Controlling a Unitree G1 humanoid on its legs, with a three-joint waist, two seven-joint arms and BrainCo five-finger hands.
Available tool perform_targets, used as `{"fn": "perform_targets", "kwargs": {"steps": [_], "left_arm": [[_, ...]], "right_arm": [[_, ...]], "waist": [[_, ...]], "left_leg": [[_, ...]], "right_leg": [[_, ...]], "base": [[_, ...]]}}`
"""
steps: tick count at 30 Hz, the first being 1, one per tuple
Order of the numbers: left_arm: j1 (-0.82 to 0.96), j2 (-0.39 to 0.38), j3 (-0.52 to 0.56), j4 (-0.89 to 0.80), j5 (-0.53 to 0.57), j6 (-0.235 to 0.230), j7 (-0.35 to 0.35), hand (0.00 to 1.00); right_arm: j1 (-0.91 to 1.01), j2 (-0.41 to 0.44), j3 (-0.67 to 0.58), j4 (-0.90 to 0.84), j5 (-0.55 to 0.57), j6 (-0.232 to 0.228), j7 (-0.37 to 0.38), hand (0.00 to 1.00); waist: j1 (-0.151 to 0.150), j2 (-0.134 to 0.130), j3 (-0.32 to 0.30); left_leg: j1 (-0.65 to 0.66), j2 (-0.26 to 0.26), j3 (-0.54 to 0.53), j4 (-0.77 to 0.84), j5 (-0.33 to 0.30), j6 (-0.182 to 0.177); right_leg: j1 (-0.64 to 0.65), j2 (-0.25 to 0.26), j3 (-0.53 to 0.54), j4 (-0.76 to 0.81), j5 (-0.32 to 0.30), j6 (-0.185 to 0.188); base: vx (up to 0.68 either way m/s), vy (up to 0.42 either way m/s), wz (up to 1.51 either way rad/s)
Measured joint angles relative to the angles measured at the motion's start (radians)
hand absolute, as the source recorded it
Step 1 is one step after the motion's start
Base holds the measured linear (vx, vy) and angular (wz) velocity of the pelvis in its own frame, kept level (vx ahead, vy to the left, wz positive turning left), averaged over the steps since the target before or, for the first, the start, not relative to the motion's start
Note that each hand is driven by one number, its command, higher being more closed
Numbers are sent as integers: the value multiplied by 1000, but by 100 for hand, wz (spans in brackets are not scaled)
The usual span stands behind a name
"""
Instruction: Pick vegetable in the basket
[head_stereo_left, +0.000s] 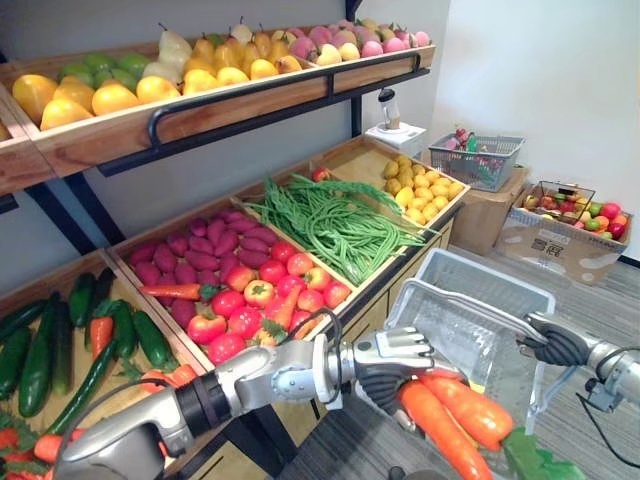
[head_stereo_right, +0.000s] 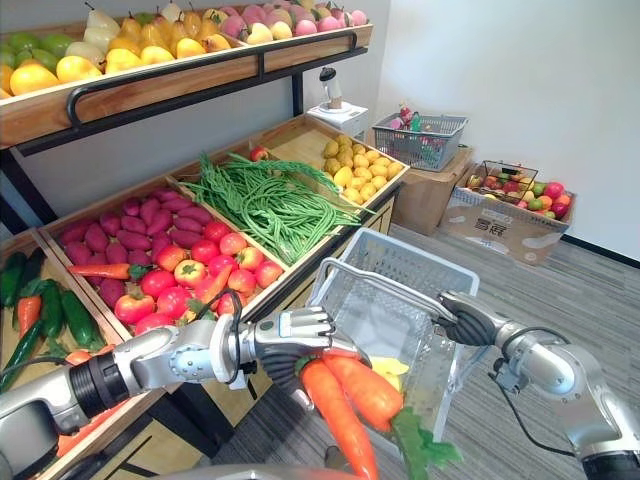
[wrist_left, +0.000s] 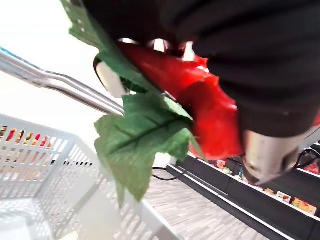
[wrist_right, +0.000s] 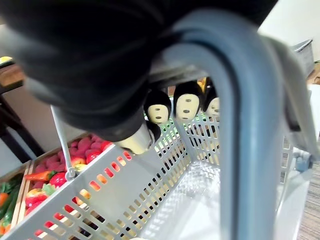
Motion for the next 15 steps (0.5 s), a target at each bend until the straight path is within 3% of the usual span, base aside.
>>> {"fn": "perform_targets", "kwargs": {"steps": [15], "left_arm": [[0,-117,-31,222,-22,43,-38,100]], "right_arm": [[-29,-1,32,-28,76,-11,105,100]], "waist": [[-30,-2,2]], "left_leg": [[17,1,46,25,-29,-4]], "right_leg": [[-23,5,47,33,0,-1]], "base": [[-27,27,-9]]}}
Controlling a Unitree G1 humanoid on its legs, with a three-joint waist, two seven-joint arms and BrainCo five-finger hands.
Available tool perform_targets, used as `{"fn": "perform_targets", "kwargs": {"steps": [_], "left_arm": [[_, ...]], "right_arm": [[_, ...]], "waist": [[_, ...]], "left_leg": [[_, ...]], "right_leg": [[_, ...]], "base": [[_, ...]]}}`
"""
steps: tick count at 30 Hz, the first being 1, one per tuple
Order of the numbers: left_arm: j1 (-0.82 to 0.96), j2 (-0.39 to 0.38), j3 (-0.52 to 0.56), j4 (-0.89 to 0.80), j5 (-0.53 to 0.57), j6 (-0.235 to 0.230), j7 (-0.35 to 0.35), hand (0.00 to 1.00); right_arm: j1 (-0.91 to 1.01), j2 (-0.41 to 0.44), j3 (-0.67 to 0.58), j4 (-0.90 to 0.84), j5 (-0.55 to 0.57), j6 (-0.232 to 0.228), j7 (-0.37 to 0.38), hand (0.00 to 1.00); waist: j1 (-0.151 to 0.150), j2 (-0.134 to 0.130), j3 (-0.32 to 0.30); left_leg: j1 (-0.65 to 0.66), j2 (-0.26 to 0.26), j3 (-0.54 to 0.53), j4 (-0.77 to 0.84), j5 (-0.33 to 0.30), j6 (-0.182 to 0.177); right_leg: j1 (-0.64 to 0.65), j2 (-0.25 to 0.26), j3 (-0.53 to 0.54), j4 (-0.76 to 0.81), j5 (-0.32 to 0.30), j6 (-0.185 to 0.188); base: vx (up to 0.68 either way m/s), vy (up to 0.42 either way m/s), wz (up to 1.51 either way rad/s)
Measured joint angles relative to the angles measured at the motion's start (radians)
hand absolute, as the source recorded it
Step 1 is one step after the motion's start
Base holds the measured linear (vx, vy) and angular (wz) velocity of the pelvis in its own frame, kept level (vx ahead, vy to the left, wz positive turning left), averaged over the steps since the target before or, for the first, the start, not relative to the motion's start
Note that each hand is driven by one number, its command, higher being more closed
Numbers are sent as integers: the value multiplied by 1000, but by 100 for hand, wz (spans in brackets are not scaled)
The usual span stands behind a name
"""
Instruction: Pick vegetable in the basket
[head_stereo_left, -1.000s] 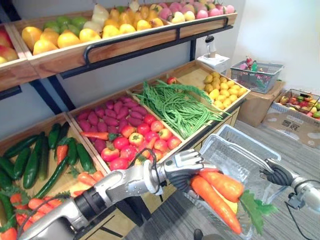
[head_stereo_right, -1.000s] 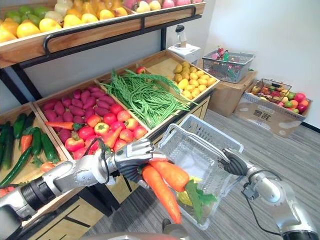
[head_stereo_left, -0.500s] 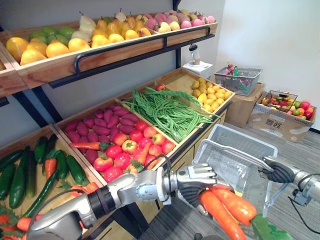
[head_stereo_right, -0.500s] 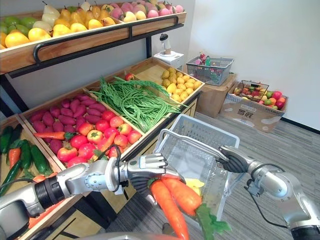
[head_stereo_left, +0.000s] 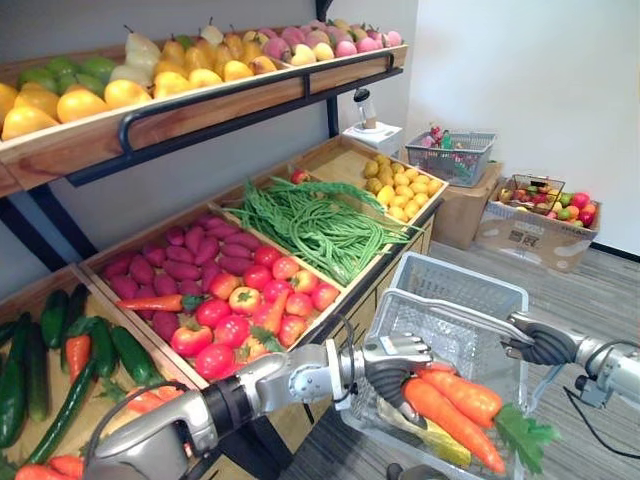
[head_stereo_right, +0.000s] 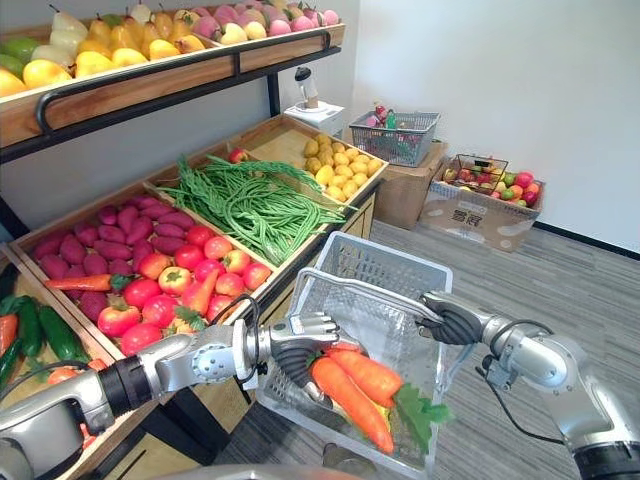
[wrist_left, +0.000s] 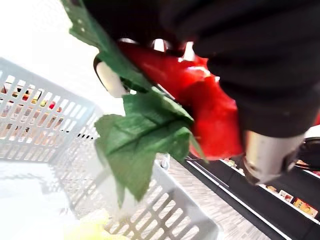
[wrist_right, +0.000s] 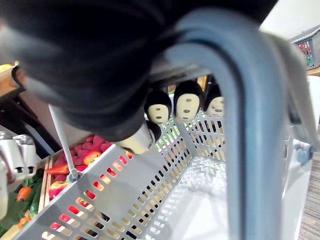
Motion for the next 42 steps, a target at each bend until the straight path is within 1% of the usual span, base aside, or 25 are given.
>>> {"fn": "perform_targets", "kwargs": {"steps": [5,8,10,12,14,17,20,23,24,27,28,31,35,37,42], "left_arm": [[0,-23,0,58,22,22,0,100],[7,-45,1,110,83,59,3,100],[33,-50,14,137,127,84,8,100],[51,-62,26,172,164,90,16,100],[60,-92,29,219,234,111,38,100],[62,-124,42,269,293,128,49,100],[62,-155,67,310,354,156,79,100],[62,-183,85,337,362,175,88,100],[62,-205,99,359,364,191,96,100],[63,-244,124,400,404,219,122,100],[63,-252,130,409,422,225,126,0],[68,-279,142,433,440,257,148,0],[76,-311,165,464,456,281,177,0],[86,-318,182,466,471,283,191,0],[87,-323,184,466,475,296,191,0]], "right_arm": [[-11,0,7,-3,2,-1,47,100],[-13,3,10,-11,6,-1,68,100],[-15,3,26,-15,29,-1,86,100],[-15,5,27,-22,31,-2,88,100],[-15,6,27,-25,32,-14,93,100],[-22,15,27,-25,33,-16,108,100],[-48,25,31,-25,32,-15,124,100],[-59,25,31,-24,32,-15,130,100],[-67,26,32,-18,32,-15,132,100],[-78,34,32,-3,32,-15,137,100],[-80,35,32,-2,32,-15,141,100],[-89,41,32,7,31,-15,154,100],[-90,54,32,24,31,-15,161,100],[-109,56,38,38,31,-15,166,100],[-110,57,40,42,31,-13,167,100]], "waist": [[-1,-3,3],[-4,-3,4],[-16,-3,5],[-24,-1,6],[-28,0,6],[-31,1,7],[-48,8,13],[-52,14,19],[-53,15,24],[-55,13,35],[-55,14,39],[-56,16,45],[-62,16,49],[-76,15,53],[-79,15,65]], "left_leg": [[1,-1,3,0,0,0],[1,-1,4,0,-1,0],[0,-1,4,-2,-1,-1],[1,-1,4,-2,-1,-1],[1,-1,4,-2,-1,-2],[1,-2,4,-3,-2,-3],[2,-7,2,-7,-3,-3],[2,-11,3,-10,-3,-4],[2,-16,6,-12,-3,-4],[2,-22,7,-16,-3,-4],[2,-24,7,-16,-3,-4],[1,-34,4,-26,-3,-4],[0,-42,-3,-29,-3,-4],[-2,-48,-10,-32,-4,-2],[-2,-60,-15,-40,-5,-2]], "right_leg": [[-1,0,2,1,-3,5],[-2,-1,3,-2,-4,5],[-3,-1,6,-7,-5,3],[-2,-1,6,-9,-5,3],[-2,-1,8,-12,-5,3],[-2,-1,10,-12,-1,-2],[-3,-1,15,-10,0,0],[-5,-1,23,-9,-1,0],[-11,-2,31,-5,-1,1],[-16,-4,37,-2,0,2],[-16,-5,38,-2,0,3],[-17,-9,43,-3,1,5],[-17,-15,45,-3,2,8],[-16,-20,45,-3,3,11],[-17,-26,50,-3,4,15]], "base": [[-40,12,-1],[-27,13,-1],[0,0,0],[0,0,0],[0,0,0],[-3,11,-1],[-8,22,1],[-15,33,-4],[-21,27,-7],[-37,29,-5],[-42,20,-1],[-36,23,-1],[-30,37,2],[-34,41,5],[-35,39,0]]}}
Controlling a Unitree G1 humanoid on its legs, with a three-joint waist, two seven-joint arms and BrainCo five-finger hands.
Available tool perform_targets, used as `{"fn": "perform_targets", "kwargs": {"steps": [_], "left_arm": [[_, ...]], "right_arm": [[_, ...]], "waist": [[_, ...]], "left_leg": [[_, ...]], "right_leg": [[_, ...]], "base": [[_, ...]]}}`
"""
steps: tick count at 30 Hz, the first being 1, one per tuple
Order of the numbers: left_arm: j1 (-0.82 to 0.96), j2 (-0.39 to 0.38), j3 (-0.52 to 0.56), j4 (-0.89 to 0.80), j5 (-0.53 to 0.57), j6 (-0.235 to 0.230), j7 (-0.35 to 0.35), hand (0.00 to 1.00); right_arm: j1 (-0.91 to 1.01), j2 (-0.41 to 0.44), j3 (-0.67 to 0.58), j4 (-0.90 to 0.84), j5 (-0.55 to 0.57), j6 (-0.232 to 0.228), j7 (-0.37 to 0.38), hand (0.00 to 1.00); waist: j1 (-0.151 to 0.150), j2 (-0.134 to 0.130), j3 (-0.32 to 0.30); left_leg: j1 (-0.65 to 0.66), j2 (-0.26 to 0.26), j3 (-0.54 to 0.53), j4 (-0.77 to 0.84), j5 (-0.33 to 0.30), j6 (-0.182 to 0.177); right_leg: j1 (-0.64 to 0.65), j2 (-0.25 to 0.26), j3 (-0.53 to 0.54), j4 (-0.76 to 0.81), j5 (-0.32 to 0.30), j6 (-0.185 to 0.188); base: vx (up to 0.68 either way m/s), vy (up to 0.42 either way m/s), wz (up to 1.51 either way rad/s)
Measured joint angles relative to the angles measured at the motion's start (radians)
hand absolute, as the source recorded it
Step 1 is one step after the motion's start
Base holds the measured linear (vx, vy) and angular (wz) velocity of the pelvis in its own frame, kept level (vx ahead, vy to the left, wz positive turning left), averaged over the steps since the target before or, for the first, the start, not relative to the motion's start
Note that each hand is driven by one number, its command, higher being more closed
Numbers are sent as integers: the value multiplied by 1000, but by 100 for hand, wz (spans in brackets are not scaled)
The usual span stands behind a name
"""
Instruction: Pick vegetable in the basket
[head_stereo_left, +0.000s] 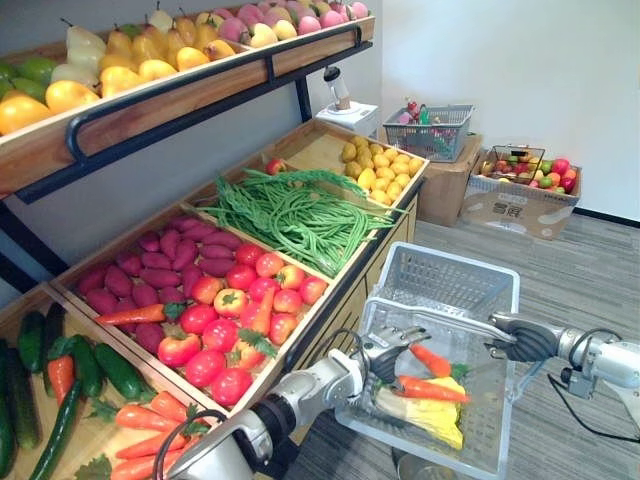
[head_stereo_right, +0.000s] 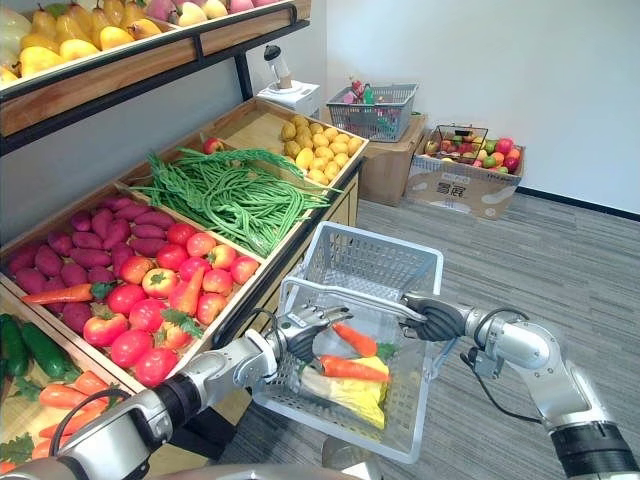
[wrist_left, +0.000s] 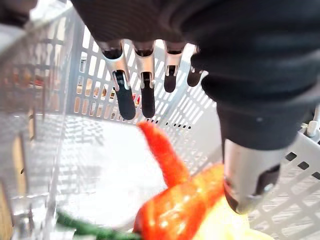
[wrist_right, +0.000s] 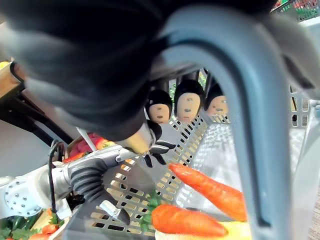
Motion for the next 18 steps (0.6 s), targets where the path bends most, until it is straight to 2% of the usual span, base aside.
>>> {"fn": "perform_targets", "kwargs": {"steps": [8,11,13,18], "left_arm": [[0,-2,1,0,-1,8,1,0],[1,2,1,-12,-22,12,6,0],[25,29,10,-84,-64,24,3,0],[103,100,26,-300,-142,8,-35,0]], "right_arm": [[0,17,0,35,0,29,-1,100],[1,24,-4,40,-4,60,-13,100],[4,45,-12,55,-13,84,-39,100],[59,126,-55,108,-84,163,-117,100]], "waist": [[1,1,4],[0,0,4],[5,-1,6],[33,0,7]], "left_leg": [[-5,0,-6,-1,-1,1],[-16,-1,-22,-1,-1,2],[-20,-1,-35,-2,0,3],[-38,-2,-87,-7,2,6]], "right_leg": [[0,-2,-1,0,0,0],[0,-6,-9,0,0,1],[3,-9,-20,0,-2,2],[20,-22,-58,0,-6,5]], "base": [[-9,11,1],[-28,25,13],[-30,24,14],[-25,35,27]]}}
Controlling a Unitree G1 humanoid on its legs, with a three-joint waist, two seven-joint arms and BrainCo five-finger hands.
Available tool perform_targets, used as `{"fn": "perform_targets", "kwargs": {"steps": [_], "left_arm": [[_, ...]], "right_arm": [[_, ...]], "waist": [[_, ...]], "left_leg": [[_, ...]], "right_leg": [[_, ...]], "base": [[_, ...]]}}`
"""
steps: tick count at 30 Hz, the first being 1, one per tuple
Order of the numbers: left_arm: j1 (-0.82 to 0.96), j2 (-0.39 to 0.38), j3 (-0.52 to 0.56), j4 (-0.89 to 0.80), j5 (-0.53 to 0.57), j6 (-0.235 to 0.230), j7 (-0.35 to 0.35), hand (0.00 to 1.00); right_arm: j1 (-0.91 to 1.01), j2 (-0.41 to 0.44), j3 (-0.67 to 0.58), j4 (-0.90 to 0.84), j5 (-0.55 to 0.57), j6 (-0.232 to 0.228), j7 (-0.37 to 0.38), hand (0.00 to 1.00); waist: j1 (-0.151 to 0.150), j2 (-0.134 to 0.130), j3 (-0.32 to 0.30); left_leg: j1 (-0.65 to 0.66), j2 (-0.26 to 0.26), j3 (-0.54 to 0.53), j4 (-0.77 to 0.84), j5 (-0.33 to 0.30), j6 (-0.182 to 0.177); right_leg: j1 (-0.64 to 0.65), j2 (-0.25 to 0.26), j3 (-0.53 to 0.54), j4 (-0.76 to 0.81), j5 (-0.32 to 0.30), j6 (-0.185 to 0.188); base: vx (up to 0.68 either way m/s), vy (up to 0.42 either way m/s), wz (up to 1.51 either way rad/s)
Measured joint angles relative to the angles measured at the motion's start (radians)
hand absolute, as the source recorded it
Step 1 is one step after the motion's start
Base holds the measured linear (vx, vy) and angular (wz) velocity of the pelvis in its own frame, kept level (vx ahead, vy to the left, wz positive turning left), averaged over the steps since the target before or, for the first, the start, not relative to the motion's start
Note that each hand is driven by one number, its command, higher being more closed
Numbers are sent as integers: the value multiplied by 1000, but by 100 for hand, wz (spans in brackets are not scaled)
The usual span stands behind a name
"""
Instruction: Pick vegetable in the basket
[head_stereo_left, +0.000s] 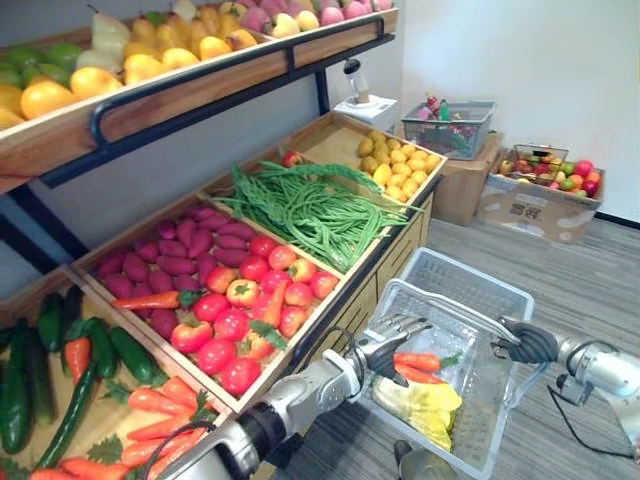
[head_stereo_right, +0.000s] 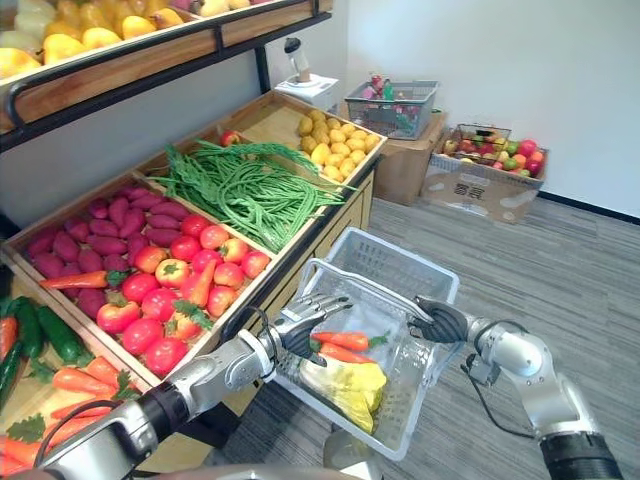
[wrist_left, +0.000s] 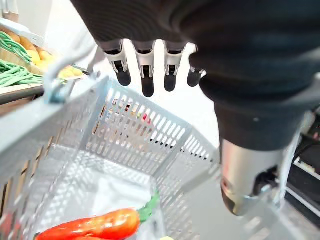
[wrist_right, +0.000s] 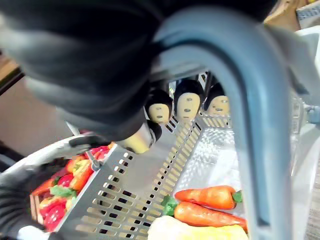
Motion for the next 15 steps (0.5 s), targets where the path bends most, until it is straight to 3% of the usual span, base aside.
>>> {"fn": "perform_targets", "kwargs": {"steps": [6,9,12,15], "left_arm": [[99,77,29,-193,-109,-51,-92,0],[170,95,118,-274,-123,-69,-105,0],[240,109,261,-326,-152,-69,-99,0],[309,107,452,-378,-195,-78,-61,0]], "right_arm": [[40,73,-18,136,-86,113,-119,100],[62,113,-55,231,-87,161,-189,100],[82,172,-120,332,-72,198,-264,100],[93,266,-252,473,15,225,-385,100]], "waist": [[39,2,-1],[69,1,-1],[100,-1,0],[126,-6,-1]], "left_leg": [[-13,-37,-76,-62,31,25],[-13,-68,-119,-121,64,35],[-17,-97,-178,-182,101,40],[-33,-143,-259,-280,167,52]], "right_leg": [[24,-28,-43,-1,0,0],[42,-45,-69,-1,0,0],[62,-61,-111,-6,-1,-1],[76,-80,-160,-28,-6,-2]], "base": [[-23,59,39],[-31,56,47],[-33,38,56],[-24,17,68]]}}
